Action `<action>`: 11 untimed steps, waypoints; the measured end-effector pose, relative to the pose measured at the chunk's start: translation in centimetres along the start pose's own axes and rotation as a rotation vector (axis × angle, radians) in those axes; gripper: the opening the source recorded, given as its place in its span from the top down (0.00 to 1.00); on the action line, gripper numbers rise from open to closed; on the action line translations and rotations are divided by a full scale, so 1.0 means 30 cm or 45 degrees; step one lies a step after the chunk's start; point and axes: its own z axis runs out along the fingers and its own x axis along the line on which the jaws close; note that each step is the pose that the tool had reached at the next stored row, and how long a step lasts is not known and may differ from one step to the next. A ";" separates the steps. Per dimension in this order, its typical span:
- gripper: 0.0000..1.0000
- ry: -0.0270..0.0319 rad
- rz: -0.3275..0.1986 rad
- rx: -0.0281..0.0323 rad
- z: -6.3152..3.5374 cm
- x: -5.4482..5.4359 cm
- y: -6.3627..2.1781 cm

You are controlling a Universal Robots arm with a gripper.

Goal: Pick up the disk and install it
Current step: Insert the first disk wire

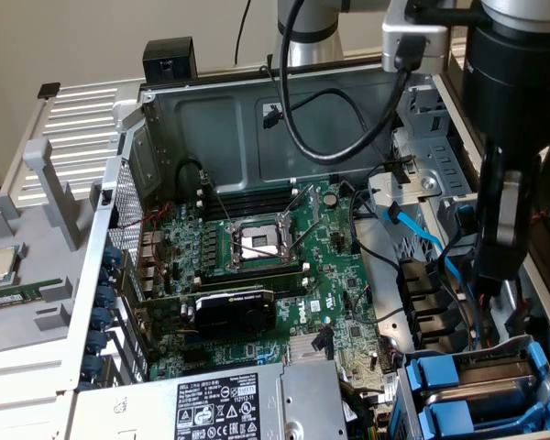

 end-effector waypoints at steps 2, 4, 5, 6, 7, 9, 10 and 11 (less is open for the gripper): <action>0.65 0.0021 0.001 0.0034 -0.001 0.003 0.005; 0.65 0.0059 0.003 0.0101 -0.002 0.004 0.008; 0.65 0.0095 0.004 0.0150 -0.002 0.005 0.009; 0.65 0.0144 0.006 0.0214 -0.002 0.005 0.010; 0.65 0.0179 0.008 0.0276 -0.002 0.006 0.011; 0.65 0.0248 0.011 0.0428 -0.002 0.006 0.013; 0.65 0.0264 0.012 0.0490 -0.002 0.007 0.014; 0.65 0.0284 0.013 0.0545 -0.002 0.008 0.015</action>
